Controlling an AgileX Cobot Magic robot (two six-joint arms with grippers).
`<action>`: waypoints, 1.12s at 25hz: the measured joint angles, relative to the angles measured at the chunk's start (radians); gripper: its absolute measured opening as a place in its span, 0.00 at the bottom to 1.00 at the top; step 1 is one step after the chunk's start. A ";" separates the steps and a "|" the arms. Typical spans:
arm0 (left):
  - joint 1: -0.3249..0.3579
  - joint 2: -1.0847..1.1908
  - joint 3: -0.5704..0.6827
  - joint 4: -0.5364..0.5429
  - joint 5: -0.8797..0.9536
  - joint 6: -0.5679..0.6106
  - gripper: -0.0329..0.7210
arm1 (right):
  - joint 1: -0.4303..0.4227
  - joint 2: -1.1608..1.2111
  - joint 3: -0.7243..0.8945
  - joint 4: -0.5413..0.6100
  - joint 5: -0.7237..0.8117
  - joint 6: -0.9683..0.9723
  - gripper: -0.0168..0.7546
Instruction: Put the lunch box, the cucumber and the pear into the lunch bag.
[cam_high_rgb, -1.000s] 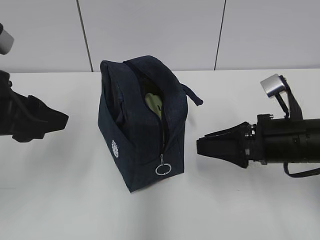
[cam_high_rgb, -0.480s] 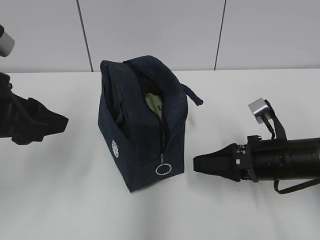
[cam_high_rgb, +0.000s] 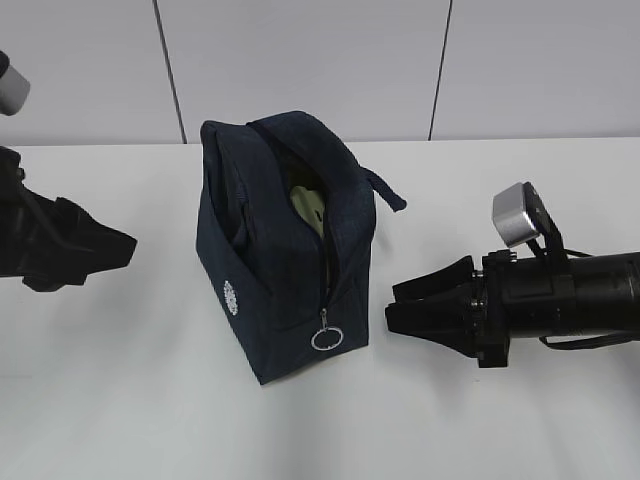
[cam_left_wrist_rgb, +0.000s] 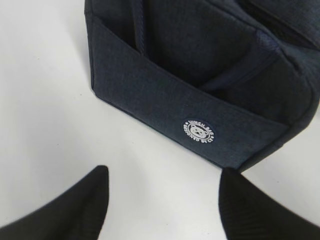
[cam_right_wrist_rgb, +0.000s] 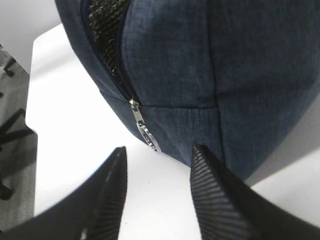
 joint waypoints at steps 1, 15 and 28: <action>0.000 0.000 0.000 0.000 0.000 0.000 0.59 | 0.000 0.000 -0.006 0.000 0.000 -0.059 0.46; 0.000 0.000 0.000 0.000 -0.003 0.000 0.59 | 0.000 0.082 -0.029 -0.001 0.004 -0.164 0.45; 0.000 0.000 0.000 0.000 -0.006 0.000 0.59 | 0.091 0.134 -0.048 0.043 0.002 -0.321 0.44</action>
